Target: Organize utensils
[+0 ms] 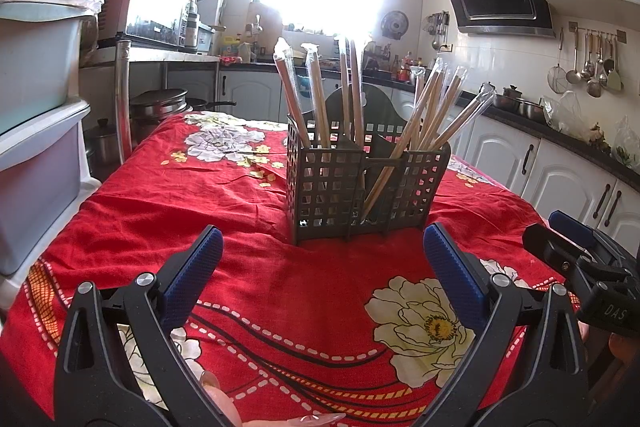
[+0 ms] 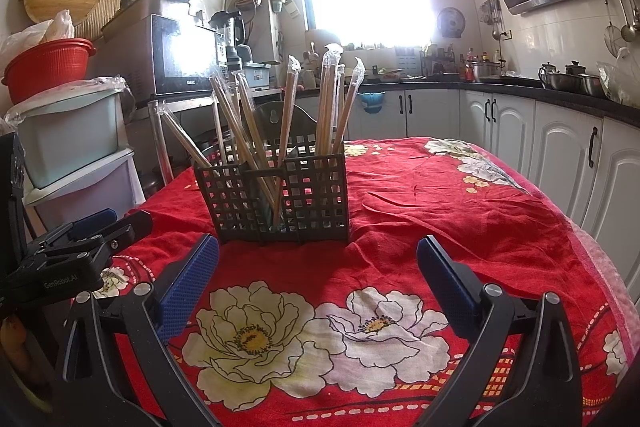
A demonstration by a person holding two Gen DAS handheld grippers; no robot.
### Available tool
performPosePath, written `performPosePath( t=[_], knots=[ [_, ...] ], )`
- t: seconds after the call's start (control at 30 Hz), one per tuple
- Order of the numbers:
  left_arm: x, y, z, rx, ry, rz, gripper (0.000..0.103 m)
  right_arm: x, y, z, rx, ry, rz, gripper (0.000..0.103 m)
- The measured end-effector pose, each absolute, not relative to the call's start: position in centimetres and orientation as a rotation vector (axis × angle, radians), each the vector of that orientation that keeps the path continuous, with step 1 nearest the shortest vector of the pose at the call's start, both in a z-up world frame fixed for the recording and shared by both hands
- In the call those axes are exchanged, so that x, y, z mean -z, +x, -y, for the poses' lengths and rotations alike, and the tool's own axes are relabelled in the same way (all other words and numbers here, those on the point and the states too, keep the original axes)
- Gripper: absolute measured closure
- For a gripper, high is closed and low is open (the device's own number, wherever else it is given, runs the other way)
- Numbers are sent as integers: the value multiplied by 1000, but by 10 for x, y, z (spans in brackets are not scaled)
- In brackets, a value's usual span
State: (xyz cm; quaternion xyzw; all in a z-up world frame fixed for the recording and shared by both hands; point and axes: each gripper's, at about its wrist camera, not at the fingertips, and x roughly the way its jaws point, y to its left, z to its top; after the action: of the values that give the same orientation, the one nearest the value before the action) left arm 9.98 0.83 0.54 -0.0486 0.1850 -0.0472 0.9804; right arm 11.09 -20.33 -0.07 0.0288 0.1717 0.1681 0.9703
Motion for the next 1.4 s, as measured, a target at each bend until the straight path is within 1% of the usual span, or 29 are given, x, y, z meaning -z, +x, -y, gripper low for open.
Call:
performPosePath(
  t=[1.23,1.33,1.4],
  knots=[
    [-5,101,-2,106,-77,-384,10,1,111,205,-336,61,-352,6],
    [-9,109,-15,84,-128,-452,10,-1,115,207,-334,73,-372,6],
    [-14,126,-34,29,-143,-544,10,-5,129,215,-276,51,-426,6]
  ],
)
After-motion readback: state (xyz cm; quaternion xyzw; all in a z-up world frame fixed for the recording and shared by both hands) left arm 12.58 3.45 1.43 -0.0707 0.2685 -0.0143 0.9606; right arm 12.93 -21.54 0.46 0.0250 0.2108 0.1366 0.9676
